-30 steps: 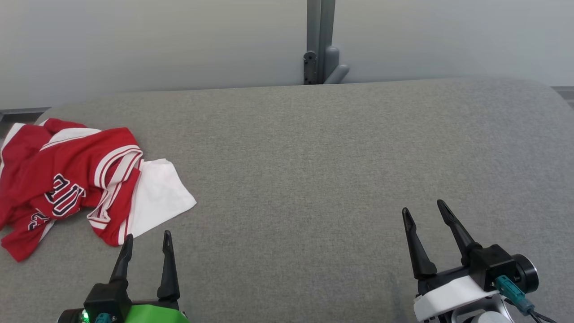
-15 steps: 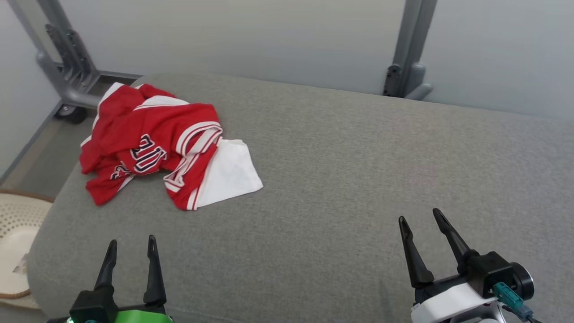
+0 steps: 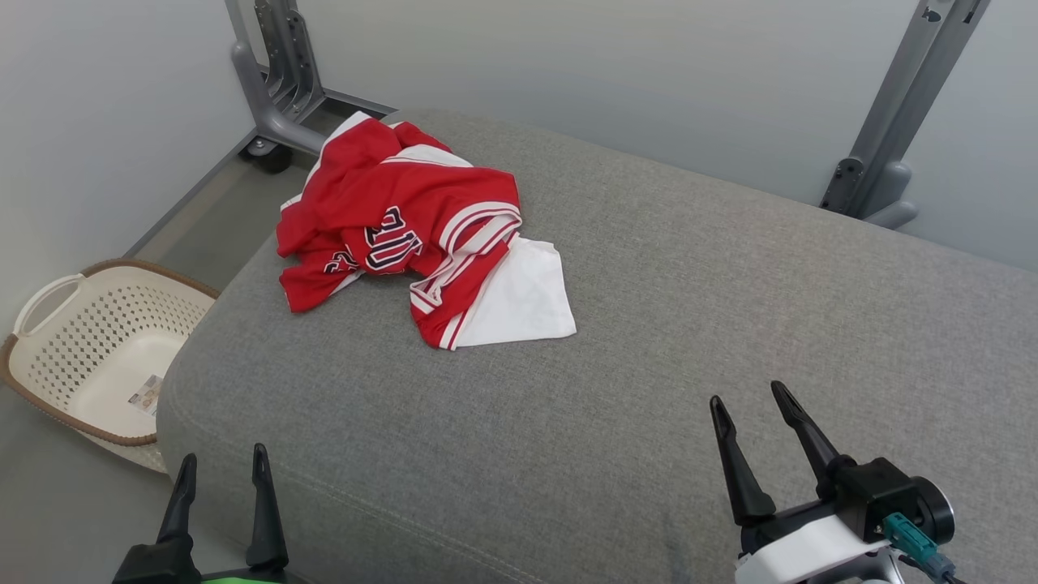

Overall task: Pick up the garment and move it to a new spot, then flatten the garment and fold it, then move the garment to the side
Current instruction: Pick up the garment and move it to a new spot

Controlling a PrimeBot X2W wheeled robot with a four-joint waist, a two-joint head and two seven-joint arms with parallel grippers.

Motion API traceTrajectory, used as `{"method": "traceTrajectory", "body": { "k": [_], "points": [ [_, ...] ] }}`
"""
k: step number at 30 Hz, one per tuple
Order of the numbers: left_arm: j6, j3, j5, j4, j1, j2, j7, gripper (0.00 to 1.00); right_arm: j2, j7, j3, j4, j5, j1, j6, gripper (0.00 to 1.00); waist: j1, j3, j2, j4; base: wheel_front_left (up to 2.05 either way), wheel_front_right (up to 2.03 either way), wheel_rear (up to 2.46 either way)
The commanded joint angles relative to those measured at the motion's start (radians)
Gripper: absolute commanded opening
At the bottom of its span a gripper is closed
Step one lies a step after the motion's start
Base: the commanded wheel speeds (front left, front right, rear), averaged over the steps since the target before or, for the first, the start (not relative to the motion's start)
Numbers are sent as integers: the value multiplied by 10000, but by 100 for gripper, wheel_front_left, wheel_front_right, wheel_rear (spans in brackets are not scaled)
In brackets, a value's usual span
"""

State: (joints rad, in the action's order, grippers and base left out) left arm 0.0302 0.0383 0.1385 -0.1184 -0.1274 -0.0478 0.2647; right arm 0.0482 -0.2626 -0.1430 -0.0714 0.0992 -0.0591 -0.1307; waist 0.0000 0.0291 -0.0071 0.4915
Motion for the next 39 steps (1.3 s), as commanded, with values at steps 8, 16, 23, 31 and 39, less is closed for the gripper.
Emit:
{"method": "traceTrajectory", "body": {
  "k": [8, 16, 23, 31, 39],
  "points": [
    [97, 171, 761, 242, 238, -45, 5, 100, 38, -27, 113, 83, -56, -155, -1, 100, 0, -130, 71, -383, 0, 0, 0],
    [488, 510, 342, 600, 1494, -482, 4, 100, 40, -27, 205, 184, -294, 160, -1, 100, 0, -769, 71, -870, 0, 0, 0],
    [824, 411, 526, -121, 4200, -1575, -374, 100, 40, -27, 252, 258, -722, 602, -1, 100, 0, -1879, 71, -1454, 0, 0, 0],
    [1007, -114, 1182, -2475, 7290, -3113, -1711, 100, 40, -27, 326, 399, -1249, 1243, -1, 100, 0, -3291, 71, -2443, 0, 0, 0],
    [989, -1745, 2914, -5019, 9051, -4045, -3092, 100, 37, -27, 599, 659, -1589, 1654, -1, 100, 0, -4428, 71, -3123, 0, 0, 0]
  ]
}}
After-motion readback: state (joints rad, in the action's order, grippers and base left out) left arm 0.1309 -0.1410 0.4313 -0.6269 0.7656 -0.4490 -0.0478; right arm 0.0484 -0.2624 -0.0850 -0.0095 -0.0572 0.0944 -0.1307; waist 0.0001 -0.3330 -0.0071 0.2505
